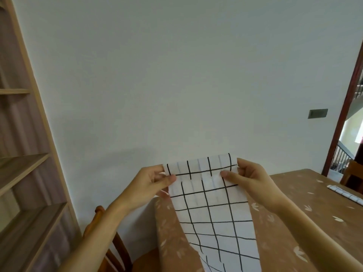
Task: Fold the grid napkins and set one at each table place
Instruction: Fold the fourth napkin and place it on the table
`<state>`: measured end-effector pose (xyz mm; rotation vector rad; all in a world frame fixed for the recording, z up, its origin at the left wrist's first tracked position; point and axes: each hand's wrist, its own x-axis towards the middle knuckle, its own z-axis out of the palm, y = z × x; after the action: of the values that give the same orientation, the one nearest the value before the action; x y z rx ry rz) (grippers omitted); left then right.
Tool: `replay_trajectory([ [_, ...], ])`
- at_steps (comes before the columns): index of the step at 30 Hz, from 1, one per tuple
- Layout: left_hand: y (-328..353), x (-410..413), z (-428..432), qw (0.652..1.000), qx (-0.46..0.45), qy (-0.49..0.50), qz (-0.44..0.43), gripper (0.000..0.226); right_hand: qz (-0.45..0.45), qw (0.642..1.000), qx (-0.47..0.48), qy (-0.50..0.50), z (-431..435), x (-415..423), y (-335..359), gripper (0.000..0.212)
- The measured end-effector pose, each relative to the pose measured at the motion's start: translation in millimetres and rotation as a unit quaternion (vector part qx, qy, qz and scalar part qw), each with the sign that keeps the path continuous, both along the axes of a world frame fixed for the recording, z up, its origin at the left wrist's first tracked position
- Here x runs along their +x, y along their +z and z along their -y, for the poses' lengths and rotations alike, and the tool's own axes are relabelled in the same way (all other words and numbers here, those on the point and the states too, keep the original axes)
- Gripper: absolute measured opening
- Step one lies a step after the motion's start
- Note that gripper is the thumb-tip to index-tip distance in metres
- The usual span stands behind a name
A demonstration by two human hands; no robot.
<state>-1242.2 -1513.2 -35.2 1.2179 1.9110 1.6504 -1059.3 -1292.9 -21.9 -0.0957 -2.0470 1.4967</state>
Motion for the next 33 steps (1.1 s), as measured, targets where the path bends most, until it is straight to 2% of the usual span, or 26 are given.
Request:
replay_trajectory([
  [4,2,-3,5,0.999,0.011,-0.046,0.023,0.037,0.005,1.000,-0.014,0.011,0,-1,-1,0.050],
  [6,3,-4,6,0.998,0.013,-0.057,0.020,0.035,-0.004,1.000,-0.026,0.016,1,0,-3,0.038],
  [9,5,-5,7,0.998,0.035,-0.041,0.022,0.029,-0.007,0.999,-0.038,0.027,3,1,-4,0.006],
  [10,6,-5,7,0.998,0.041,-0.033,0.024,0.027,-0.007,0.999,-0.035,0.024,4,1,-4,0.006],
  [15,9,-5,9,0.999,0.044,-0.019,0.022,0.025,-0.039,0.998,-0.043,0.009,7,-3,-8,0.021],
  [19,3,-8,10,1.000,0.008,-0.017,0.015,0.058,-0.058,0.997,-0.053,0.000,7,-8,-8,0.020],
  [20,2,-9,10,1.000,0.007,-0.011,0.009,0.059,-0.061,0.997,-0.051,-0.002,6,-10,-8,0.019],
  [24,4,-9,9,1.000,0.019,-0.017,0.010,0.025,-0.081,0.997,-0.002,-0.004,2,-12,-9,0.024],
  [26,6,-11,9,0.999,0.020,-0.026,0.042,0.026,-0.083,0.996,0.037,-0.003,0,-10,-10,0.042],
  [29,5,-10,8,0.989,0.055,-0.049,0.125,0.042,-0.082,0.991,0.099,-0.021,-5,-9,-12,0.067],
  [33,3,-7,4,0.969,0.091,-0.070,0.217,0.045,-0.103,0.980,0.170,-0.028,-9,-9,-19,0.065],
])
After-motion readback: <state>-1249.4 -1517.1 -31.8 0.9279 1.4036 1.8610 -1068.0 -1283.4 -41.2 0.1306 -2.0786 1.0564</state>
